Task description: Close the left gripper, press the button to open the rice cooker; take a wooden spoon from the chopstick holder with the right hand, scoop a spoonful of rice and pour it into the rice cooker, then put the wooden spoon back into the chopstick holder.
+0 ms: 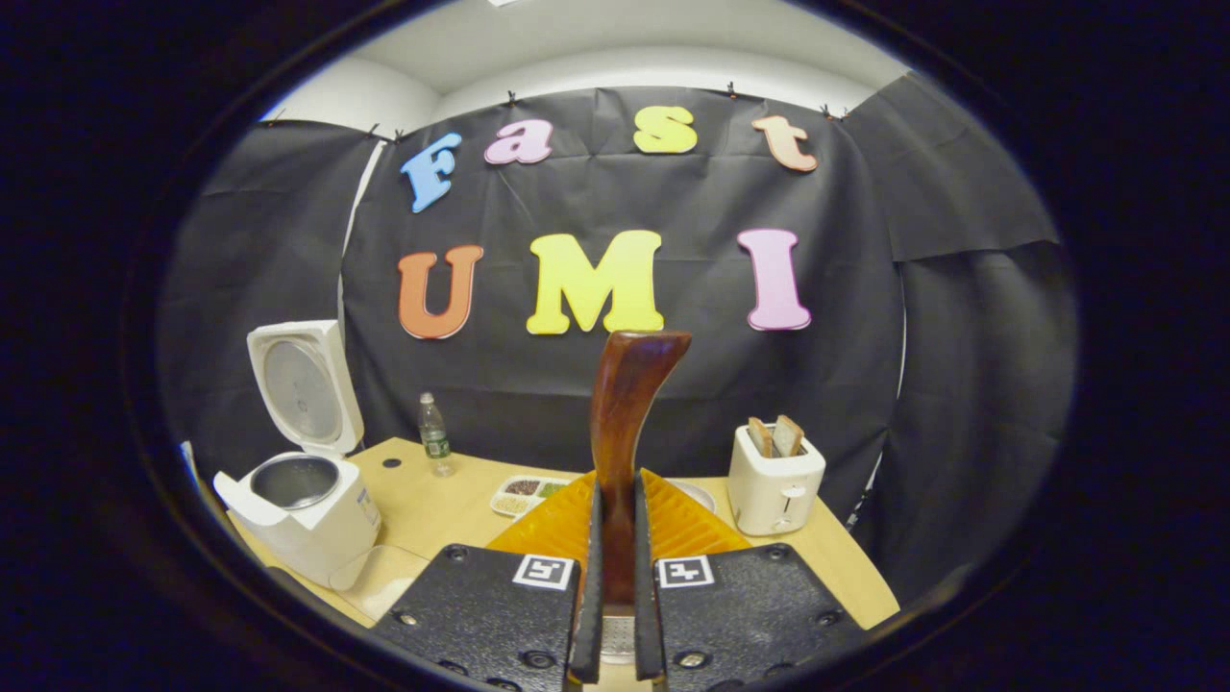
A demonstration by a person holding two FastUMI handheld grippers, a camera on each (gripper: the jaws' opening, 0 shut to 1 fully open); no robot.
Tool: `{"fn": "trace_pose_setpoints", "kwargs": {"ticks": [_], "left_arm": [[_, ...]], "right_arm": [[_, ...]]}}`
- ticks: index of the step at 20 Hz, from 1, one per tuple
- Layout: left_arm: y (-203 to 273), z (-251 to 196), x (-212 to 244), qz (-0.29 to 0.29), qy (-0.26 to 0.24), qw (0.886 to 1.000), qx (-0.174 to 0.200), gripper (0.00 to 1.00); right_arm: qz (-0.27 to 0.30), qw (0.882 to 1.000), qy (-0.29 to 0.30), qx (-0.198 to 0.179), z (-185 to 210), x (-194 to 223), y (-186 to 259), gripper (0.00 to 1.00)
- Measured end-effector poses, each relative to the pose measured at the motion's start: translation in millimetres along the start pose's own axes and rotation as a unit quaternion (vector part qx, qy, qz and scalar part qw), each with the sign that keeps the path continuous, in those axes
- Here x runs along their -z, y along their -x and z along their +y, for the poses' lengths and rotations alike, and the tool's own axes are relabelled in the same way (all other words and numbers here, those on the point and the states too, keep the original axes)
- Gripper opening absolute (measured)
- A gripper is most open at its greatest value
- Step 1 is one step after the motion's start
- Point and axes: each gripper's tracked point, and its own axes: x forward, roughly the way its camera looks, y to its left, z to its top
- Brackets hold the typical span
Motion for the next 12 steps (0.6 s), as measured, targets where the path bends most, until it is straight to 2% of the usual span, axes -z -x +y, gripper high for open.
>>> {"fn": "trace_pose_setpoints", "kwargs": {"ticks": [4,8,10,12], "left_arm": [[-5.1,-8.6,-3.5,0.001,0.021,1.0,0.005,0.94],[-15.3,-19.8,-5.2,0.004,0.016,1.0,0.009,0.94],[-22.5,-20.2,-2.7,0.003,0.015,1.0,-0.007,0.94],[-30.3,-32.2,2.3,0.005,0.019,1.0,-0.006,0.94]], "right_arm": [[0.015,1.0,0.004,-0.006,-5.8,30.4,-2.9,0.18],[0.013,1.0,-0.006,-0.027,-5.3,47.5,-1.1,0.19],[0.013,0.999,-0.017,-0.027,-11.1,56.7,-1.9,0.2],[0.01,0.999,-0.024,-0.025,-16.5,63.7,-5.1,0.2]]}}
